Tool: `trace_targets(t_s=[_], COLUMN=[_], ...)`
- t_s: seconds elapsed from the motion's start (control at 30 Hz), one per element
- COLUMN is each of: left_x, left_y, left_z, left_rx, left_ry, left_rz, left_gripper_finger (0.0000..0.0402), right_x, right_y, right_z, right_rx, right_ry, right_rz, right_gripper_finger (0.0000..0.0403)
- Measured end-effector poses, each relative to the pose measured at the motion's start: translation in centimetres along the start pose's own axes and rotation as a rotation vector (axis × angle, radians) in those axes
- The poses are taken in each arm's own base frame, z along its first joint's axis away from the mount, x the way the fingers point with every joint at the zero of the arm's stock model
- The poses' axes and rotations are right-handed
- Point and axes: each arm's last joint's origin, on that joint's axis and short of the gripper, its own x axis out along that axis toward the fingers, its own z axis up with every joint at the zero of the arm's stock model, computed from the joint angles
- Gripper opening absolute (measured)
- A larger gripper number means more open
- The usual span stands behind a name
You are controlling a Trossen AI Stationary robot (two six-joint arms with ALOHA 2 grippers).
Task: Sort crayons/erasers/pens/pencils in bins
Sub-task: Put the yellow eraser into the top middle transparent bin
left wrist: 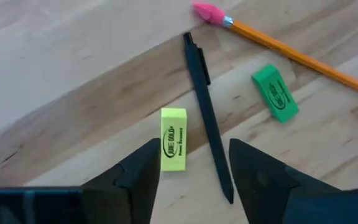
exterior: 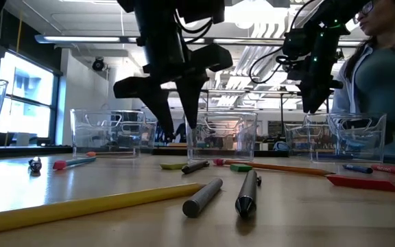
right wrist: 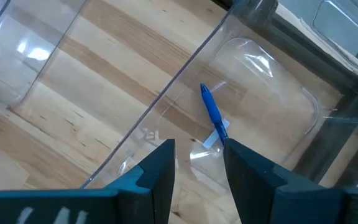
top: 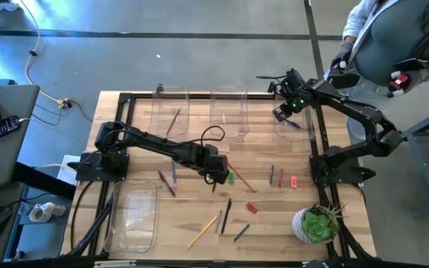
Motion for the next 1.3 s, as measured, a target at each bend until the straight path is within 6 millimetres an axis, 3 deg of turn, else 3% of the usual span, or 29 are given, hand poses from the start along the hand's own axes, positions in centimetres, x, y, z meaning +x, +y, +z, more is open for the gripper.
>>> trace_targets(t_s=[0.4,0.7,1.03,1.3], left_x=[0.1,3.8,4.1,6.1], left_y=[0.4,0.2,0.4,0.4], left_z=[0.3,-0.6,-0.5,-1.2], left_rx=[0.009,0.023,0.022,0.032], left_ry=[-0.019,0.102,0.104,0.151], left_rz=[0.038,0.081,0.091,0.128], left_gripper_finger=[0.0187,0.0186,0.0186,0.0186], right_x=[0.0,0.0,0.0,0.0], right_y=[0.0,0.0,0.0,0.0], right_z=[0.0,0.0,0.0,0.0], right_rx=[-0.009,-0.016,-0.016,-0.016], right_ry=[0.000,0.001,-0.001,-0.001], right_rz=[0.000,0.000,0.000,0.000], right_gripper_finger=[0.0130,0.0130,0.0130,0.0130])
